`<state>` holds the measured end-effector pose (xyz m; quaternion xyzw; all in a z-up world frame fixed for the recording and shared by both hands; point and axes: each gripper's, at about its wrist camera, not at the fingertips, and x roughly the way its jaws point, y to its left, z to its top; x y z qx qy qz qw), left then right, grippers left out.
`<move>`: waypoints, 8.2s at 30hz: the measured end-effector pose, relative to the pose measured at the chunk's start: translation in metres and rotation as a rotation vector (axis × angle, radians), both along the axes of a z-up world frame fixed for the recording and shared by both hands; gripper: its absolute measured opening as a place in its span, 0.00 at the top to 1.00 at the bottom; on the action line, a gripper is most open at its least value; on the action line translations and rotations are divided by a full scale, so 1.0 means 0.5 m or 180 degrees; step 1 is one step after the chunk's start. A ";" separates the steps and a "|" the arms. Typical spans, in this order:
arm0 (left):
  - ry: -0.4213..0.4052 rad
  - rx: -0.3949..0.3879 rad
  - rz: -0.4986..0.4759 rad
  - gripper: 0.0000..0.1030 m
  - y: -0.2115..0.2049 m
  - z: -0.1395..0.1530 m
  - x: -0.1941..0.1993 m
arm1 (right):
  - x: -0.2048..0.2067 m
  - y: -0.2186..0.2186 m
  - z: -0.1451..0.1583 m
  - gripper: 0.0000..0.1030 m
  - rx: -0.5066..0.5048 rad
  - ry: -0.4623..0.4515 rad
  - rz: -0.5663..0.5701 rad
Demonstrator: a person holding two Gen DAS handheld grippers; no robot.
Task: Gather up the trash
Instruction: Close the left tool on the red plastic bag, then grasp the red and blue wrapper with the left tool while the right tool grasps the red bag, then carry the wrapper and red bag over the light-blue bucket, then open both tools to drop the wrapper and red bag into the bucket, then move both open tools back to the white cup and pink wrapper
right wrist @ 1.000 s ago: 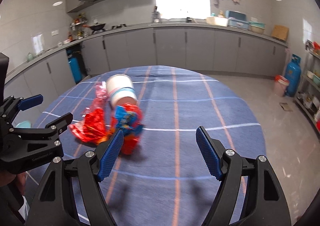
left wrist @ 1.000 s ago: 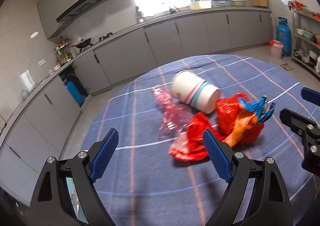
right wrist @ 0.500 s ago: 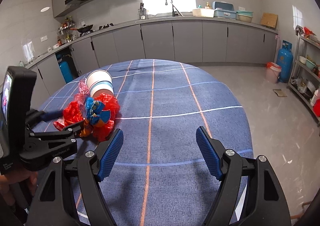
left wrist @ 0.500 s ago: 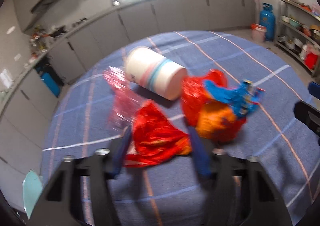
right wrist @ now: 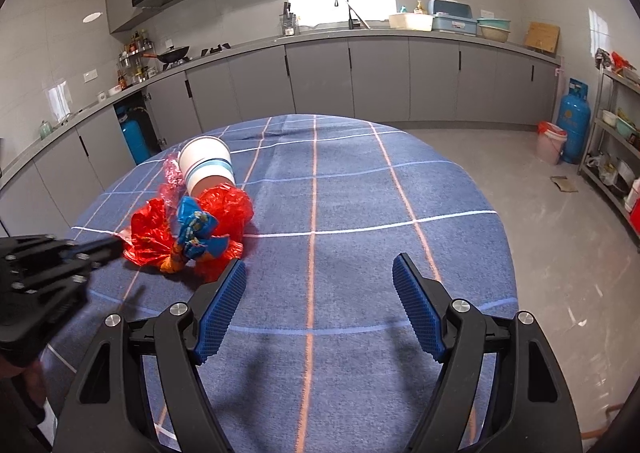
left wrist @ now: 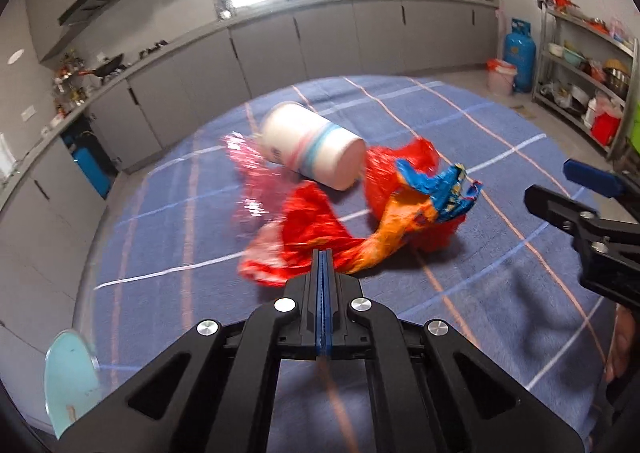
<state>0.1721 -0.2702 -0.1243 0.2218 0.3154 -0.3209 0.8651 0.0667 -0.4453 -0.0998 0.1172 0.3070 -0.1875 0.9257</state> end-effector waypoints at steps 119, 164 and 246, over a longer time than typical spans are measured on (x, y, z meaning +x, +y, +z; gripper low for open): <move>-0.0472 -0.0106 0.1497 0.91 0.452 0.102 0.007 | 0.176 0.411 0.075 0.85 -0.0088 0.0261 0.1669; -0.0405 0.0032 0.2159 0.91 0.657 0.074 0.085 | 0.283 0.644 0.070 0.85 -0.0161 0.0254 0.2426; -0.0568 0.0127 0.1059 0.05 0.123 0.036 0.149 | 0.252 0.093 0.011 0.33 -0.0320 0.0396 0.0737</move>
